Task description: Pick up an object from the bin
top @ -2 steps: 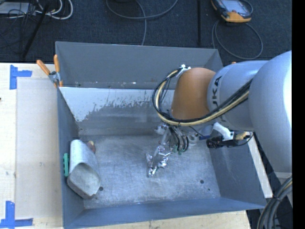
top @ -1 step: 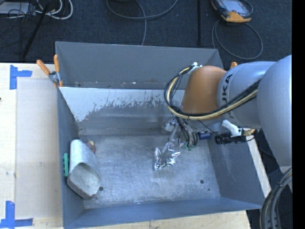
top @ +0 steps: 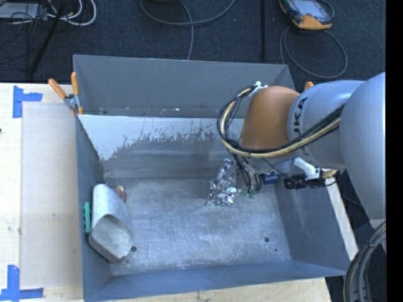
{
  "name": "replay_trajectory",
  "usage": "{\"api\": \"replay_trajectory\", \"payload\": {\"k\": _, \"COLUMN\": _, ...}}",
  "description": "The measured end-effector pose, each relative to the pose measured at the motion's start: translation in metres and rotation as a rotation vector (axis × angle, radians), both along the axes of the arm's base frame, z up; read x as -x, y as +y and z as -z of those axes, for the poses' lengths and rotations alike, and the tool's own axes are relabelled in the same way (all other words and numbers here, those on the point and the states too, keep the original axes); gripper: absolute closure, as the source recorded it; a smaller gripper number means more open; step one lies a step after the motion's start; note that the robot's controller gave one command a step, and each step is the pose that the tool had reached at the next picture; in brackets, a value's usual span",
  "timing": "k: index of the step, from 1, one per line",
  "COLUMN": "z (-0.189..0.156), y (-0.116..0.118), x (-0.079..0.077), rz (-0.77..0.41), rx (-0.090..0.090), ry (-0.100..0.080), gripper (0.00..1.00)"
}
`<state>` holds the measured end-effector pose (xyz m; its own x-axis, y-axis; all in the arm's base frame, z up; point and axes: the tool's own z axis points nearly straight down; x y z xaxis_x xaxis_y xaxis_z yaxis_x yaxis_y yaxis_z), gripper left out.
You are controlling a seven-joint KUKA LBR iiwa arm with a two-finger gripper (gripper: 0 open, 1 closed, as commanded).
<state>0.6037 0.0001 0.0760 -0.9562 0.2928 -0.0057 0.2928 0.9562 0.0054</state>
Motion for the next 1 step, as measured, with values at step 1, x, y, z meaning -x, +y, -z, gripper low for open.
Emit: {"api": "replay_trajectory", "payload": {"k": 1, "z": -0.1421, "y": 0.0012, "x": 0.0038, "rz": -0.092, "rx": 0.005, "ry": -0.002, "gripper": 1.00}}
